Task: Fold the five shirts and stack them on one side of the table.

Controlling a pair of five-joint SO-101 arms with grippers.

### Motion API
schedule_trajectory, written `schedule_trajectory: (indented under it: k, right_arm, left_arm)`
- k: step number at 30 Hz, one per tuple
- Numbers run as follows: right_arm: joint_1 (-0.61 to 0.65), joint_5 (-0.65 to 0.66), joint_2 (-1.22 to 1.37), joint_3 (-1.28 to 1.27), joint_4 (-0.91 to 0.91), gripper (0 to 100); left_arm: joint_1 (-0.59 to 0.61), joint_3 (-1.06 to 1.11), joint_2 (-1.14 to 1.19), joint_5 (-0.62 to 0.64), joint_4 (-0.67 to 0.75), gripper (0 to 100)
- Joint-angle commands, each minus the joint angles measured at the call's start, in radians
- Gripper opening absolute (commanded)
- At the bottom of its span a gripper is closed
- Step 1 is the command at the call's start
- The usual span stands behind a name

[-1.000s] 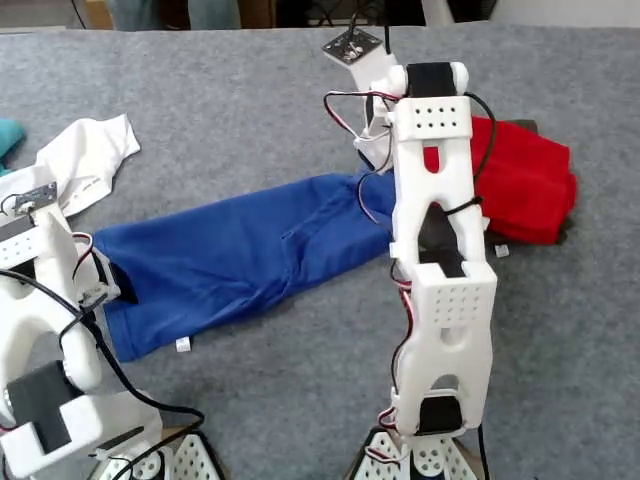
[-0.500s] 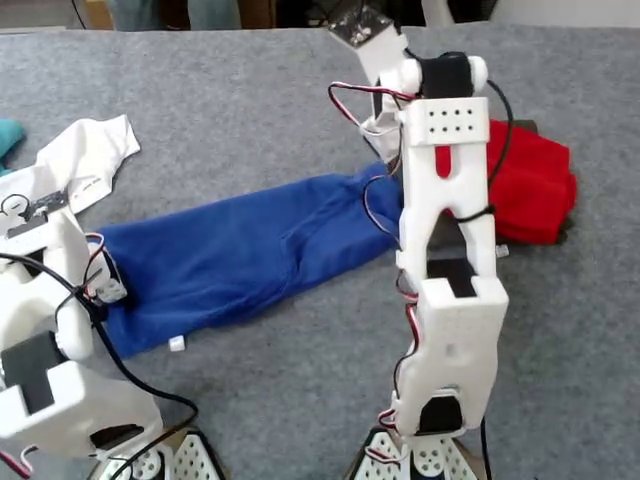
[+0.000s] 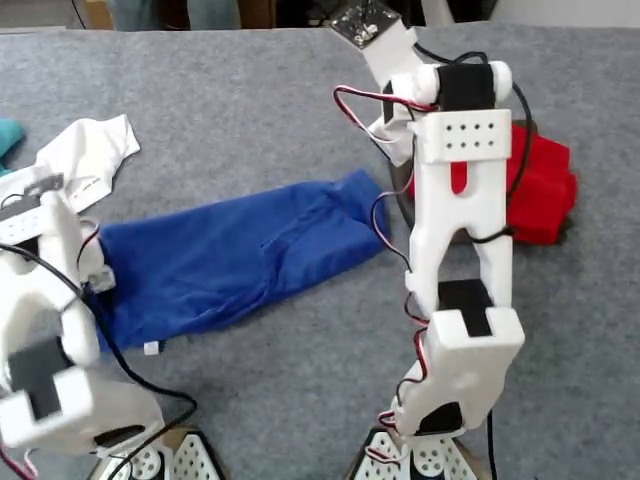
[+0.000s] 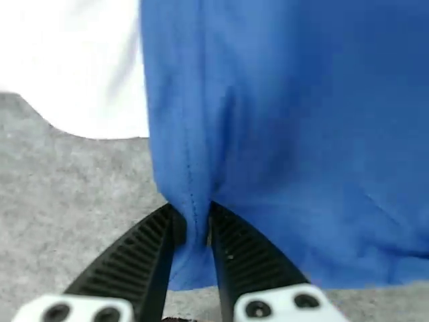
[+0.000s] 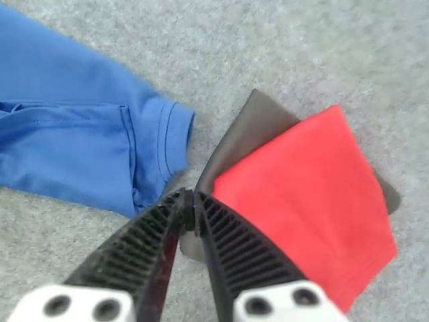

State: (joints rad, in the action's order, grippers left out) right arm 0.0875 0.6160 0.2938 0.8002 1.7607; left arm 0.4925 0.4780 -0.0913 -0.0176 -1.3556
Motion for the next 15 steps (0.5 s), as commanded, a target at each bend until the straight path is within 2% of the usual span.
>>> schedule_trajectory:
  k: [1, 4, 7, 11, 15]
  right_arm:
    - [-0.028, 0.003, -0.097, 0.001, 0.005, 1.5]
    - [-0.071, 0.006, -0.15, -0.004, 0.005, 1.5]
    - [-0.147, 0.006, -0.199, -0.01, 0.005, 1.5]
    - [-0.259, 0.009, -0.271, -0.081, 0.005, 1.5]
    - [-0.358, 0.009, -0.355, -0.225, 0.002, 1.5]
  left_arm:
    - [-0.17, -0.042, -0.167, 0.031, -0.032, 3]
    - [-0.355, -0.036, -0.207, 0.127, -0.034, 3]
    - [-0.49, -0.051, -0.196, 0.17, 0.0, 3]
    - [-0.57, -0.065, -0.196, 0.181, 0.11, 3]
    - [-0.657, -0.111, -0.196, 0.261, 0.167, 3]
